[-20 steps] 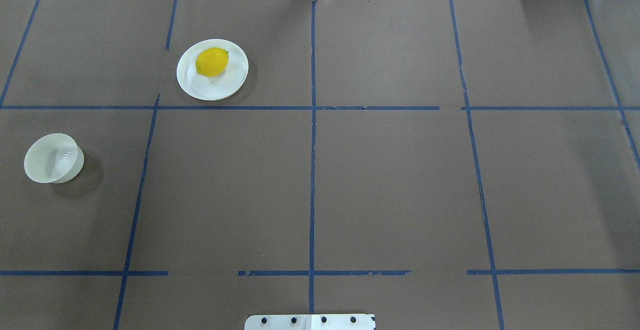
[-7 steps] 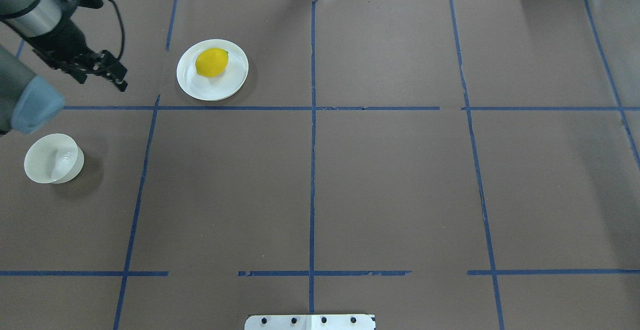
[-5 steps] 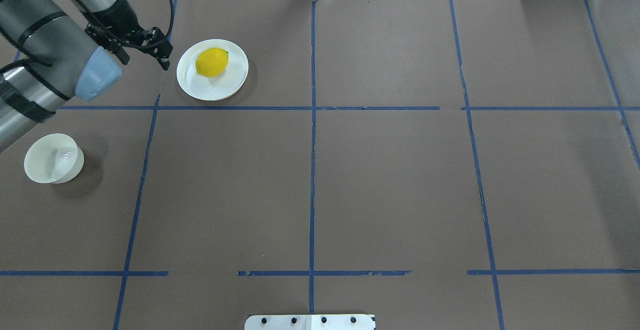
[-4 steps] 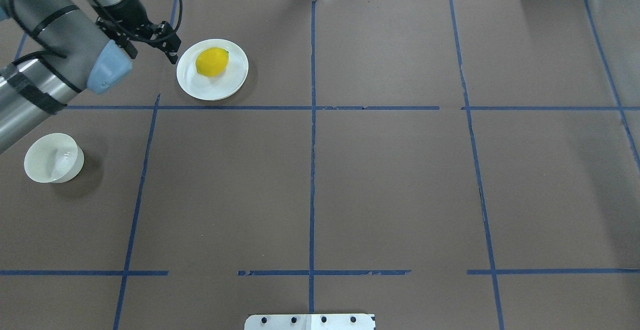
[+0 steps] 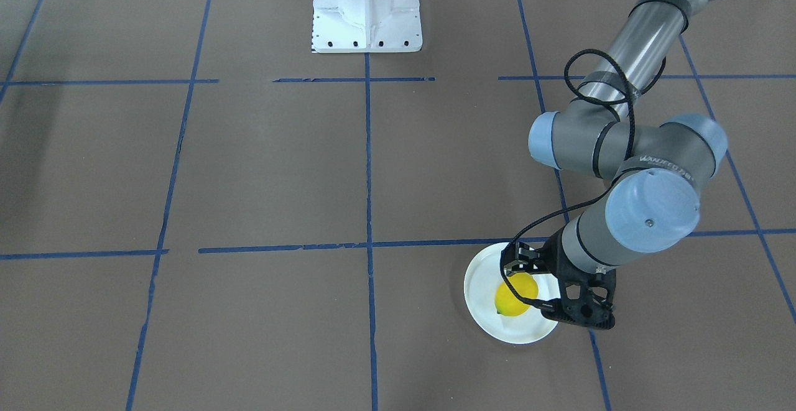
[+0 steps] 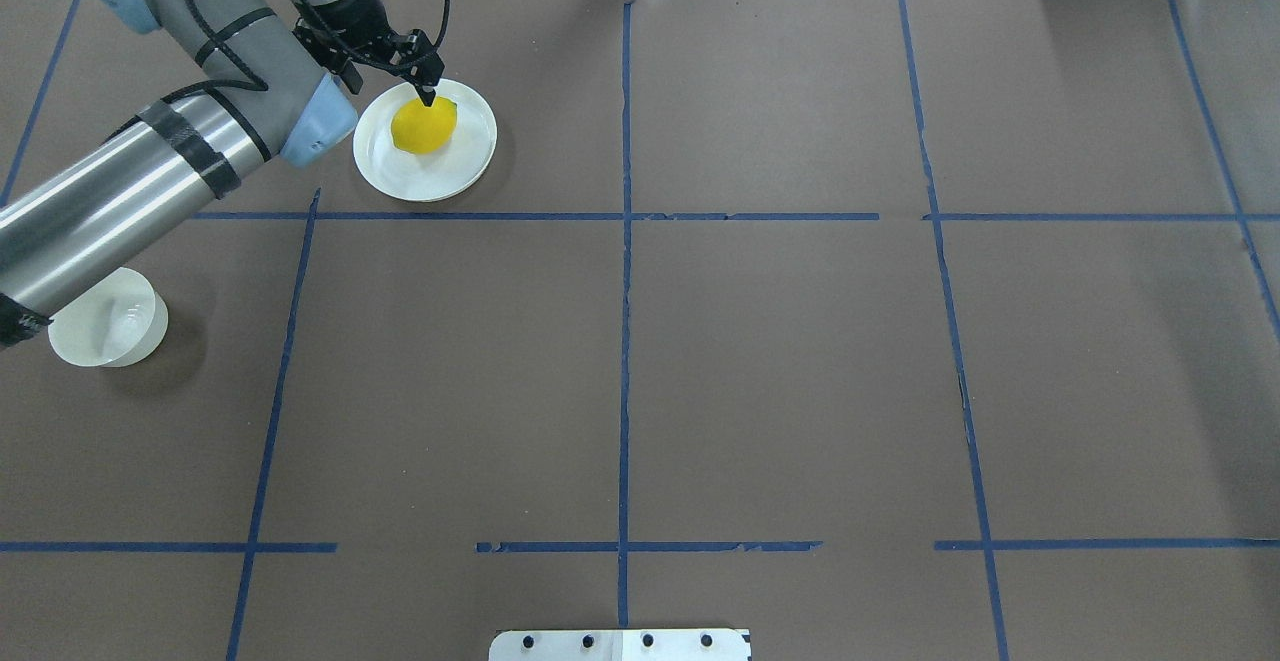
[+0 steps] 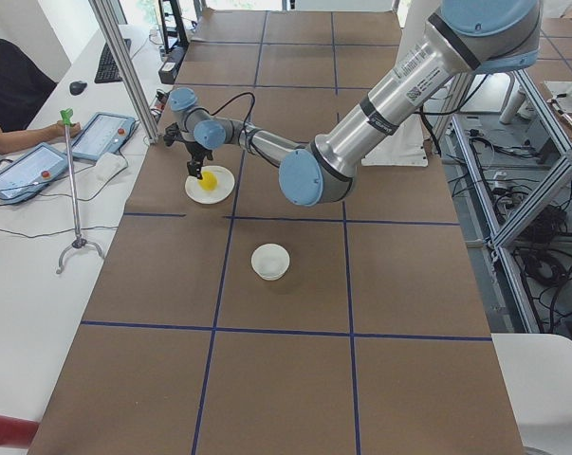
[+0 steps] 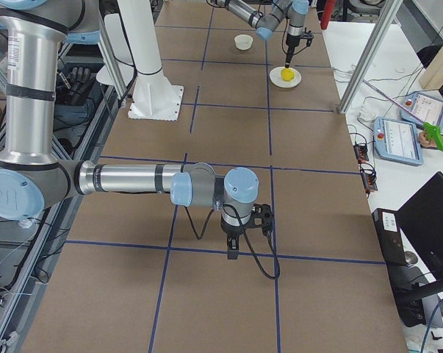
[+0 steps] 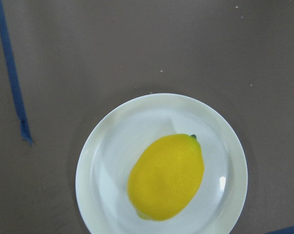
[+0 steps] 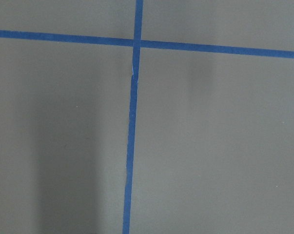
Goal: Move lemon from plate to bowl
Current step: 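Move the left gripper over the yellow lemon on the white plate, then lower the left gripper and close it around the lemon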
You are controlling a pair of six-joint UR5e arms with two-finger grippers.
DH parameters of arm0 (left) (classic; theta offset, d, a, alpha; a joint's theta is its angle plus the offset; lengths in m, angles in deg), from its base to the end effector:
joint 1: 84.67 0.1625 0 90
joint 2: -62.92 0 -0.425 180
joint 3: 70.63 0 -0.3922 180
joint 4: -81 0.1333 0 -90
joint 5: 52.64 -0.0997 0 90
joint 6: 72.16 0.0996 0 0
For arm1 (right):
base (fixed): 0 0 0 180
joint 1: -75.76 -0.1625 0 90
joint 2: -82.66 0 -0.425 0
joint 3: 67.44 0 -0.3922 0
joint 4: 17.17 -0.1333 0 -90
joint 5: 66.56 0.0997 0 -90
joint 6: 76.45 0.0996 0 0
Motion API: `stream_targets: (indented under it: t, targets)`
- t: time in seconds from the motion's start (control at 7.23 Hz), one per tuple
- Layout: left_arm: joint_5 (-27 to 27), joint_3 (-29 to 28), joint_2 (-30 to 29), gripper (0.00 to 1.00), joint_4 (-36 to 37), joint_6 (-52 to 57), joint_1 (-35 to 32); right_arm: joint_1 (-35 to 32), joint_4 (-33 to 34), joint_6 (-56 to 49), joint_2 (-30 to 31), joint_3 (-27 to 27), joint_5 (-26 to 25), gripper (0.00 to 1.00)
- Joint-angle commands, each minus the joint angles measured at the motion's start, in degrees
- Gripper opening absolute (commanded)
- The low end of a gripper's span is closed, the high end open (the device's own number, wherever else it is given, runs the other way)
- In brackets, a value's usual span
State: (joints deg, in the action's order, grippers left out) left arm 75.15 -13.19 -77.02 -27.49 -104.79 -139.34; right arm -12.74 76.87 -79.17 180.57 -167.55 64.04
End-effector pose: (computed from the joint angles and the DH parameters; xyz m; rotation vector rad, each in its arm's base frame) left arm 0.4190 -0.7161 0.3242 0.1437 0.8664 0.2504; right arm 0.0572 -0.4323 0.6472 -0.0232 -0.7089 -0.0592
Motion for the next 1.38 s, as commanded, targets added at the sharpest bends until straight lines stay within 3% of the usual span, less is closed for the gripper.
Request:
stream_targets:
  t: [0.0, 0.41, 1.11, 1.24]
  targets:
    - [-2.5, -2.6, -0.4, 1.0, -3.1, 0.3, 1.6, 0.0, 0.0, 0.0, 0.0, 0.0, 0.0, 1.0]
    - [-3.2, -8.1, -2.8, 1.0, -7.2, -0.1, 2.0, 0.0, 0.0, 0.0, 0.0, 0.0, 0.0, 1.0]
    - [-4.9, -10.5, -2.7, 1.0, -9.6, -0.1, 3.1, 0.0, 0.0, 0.0, 0.0, 0.0, 0.0, 1.0]
    - [-4.9, -10.5, -2.7, 0.93, -9.6, -0.2, 3.1, 0.0, 0.0, 0.0, 0.0, 0.0, 0.0, 1.0]
